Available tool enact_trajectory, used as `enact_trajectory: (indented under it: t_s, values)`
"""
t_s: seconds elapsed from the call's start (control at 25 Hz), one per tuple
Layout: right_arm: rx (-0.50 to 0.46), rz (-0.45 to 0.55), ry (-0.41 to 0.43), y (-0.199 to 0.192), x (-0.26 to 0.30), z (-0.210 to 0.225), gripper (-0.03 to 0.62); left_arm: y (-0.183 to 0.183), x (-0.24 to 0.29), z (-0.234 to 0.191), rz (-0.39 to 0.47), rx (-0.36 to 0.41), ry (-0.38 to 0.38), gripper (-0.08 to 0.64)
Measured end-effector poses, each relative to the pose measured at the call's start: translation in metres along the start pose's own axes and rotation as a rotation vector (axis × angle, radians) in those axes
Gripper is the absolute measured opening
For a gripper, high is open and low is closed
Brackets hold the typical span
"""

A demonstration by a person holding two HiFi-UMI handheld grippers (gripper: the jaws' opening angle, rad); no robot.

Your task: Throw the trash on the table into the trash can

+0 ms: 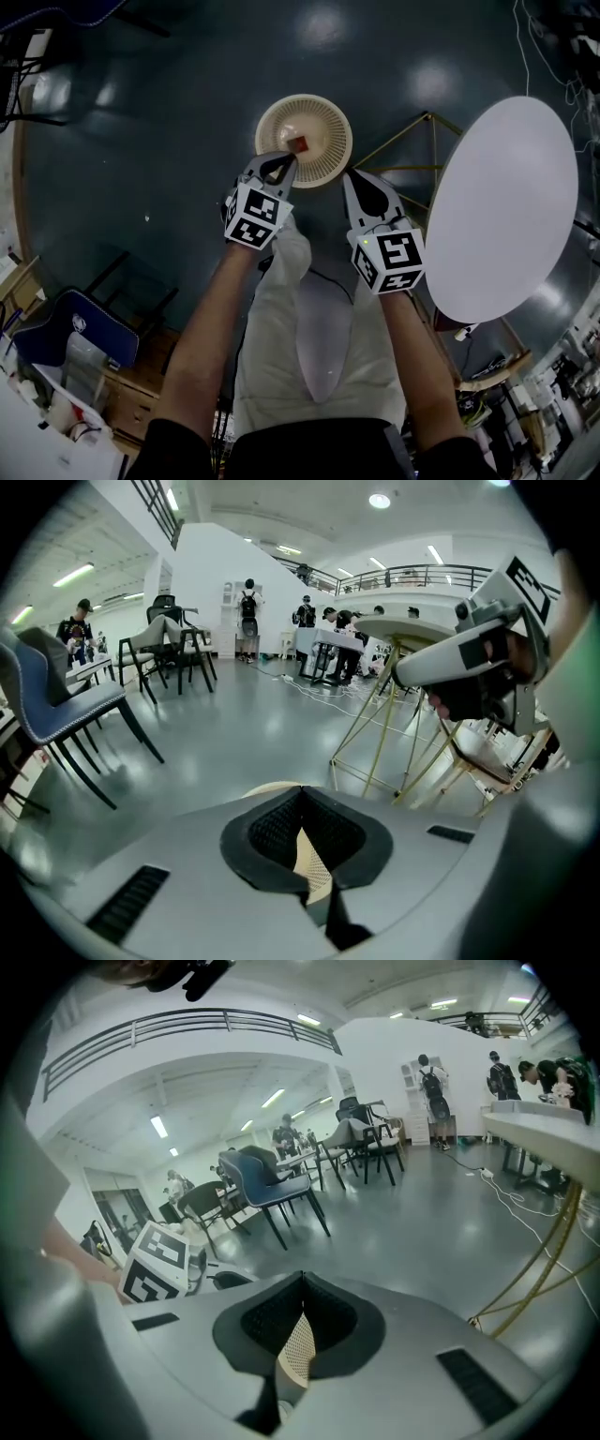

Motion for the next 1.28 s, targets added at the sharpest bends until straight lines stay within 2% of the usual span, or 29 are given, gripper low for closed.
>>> enact_trajectory:
  t_s: [0.12, 0.24, 0.56, 1.08, 1.28]
  values:
    - [-0.003, 0.006, 0.001, 0.007, -0.006, -0.006, 0.017, 0.01, -0.013, 0.004, 0.016, 0.013, 0.001, 0.015]
    - [-0.01, 0.003, 0.01, 0.018, -0.016, -0.013, 0.017, 0.02, -0.029, 0.009, 0.03, -0.017, -0.001, 0.015]
    - [-0.047, 0.023, 0.04, 0.071, -0.052, -0.043, 0.017, 0.059, -0.089, 0.02, 0.069, -0.03, 0.002, 0.015]
    - [-0.106, 0.021, 0.08, 0.137, -0.13, -0.083, 0.017, 0.135, -0.192, 0.052, 0.158, -0.048, 0.029, 0.015]
    - [-0.13, 0.048, 0.083, 0.172, -0.153, -0.084, 0.017, 0.179, -0.218, 0.055, 0.205, -0.039, 0.044, 0.015]
Point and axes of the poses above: the fingertips, and each gripper's own axes: x forward along the fingers, z to its right, y out of its top, the point moved 2 cm from there along -x, backward along the fingers, and after that the axes turned 1 degree about -z, right-handed, at the moved point
